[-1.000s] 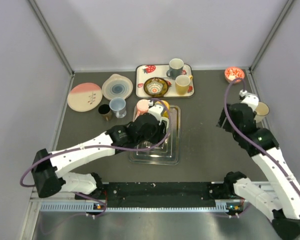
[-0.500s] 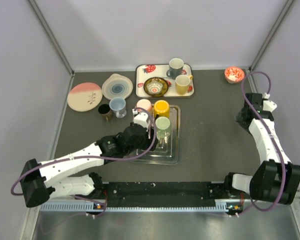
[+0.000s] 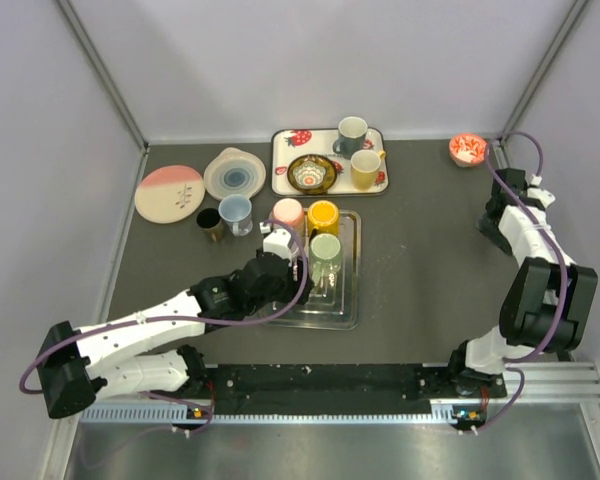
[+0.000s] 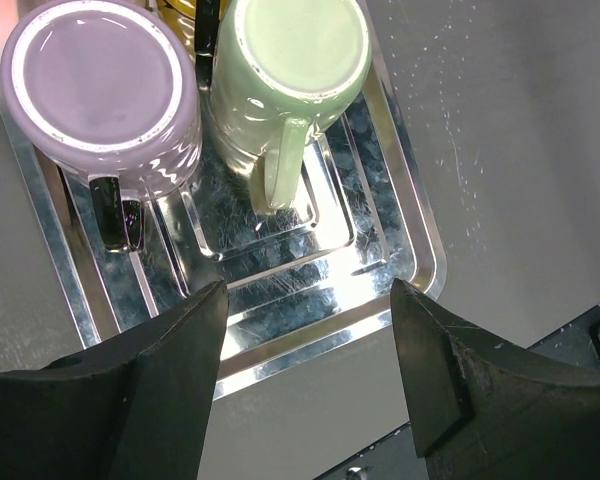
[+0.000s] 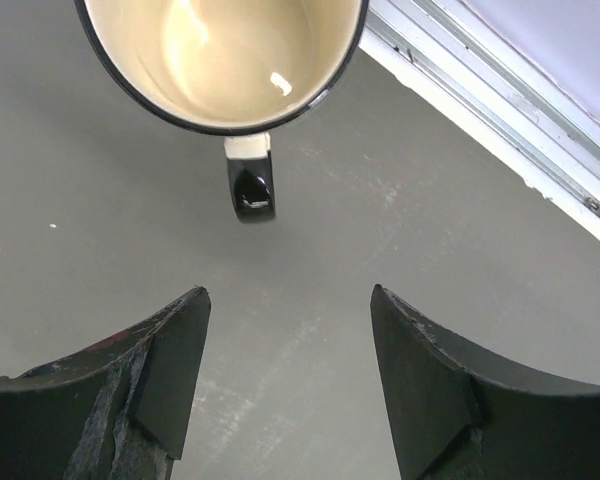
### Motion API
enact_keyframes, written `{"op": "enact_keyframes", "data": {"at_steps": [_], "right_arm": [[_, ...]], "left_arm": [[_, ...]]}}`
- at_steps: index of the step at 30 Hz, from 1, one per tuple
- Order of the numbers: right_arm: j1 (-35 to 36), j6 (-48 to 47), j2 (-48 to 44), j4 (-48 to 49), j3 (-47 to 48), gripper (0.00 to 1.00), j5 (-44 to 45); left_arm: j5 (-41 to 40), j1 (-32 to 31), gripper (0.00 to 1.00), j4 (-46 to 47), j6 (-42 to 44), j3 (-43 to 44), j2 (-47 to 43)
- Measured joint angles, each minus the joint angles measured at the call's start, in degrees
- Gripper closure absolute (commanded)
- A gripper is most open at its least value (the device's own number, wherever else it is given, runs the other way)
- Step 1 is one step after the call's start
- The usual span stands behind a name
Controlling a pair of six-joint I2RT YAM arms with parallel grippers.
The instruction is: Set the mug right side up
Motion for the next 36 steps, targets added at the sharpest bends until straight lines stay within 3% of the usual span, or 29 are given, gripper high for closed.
{"op": "enact_keyframes", "data": {"at_steps": [13, 36], "right_arm": [[-0.96, -0.24, 9.14, 2.01, 6.43, 0.47, 0.79], [-3.43, -4.02, 13.86, 2.78, 11.52, 0.66, 1.31]], "left_arm": [[0.15, 0.0, 0.29, 1.51, 1.49, -0.22, 3.61], [1.46, 0.0, 0.31, 2.56, 1.75, 0.42, 6.86]]}}
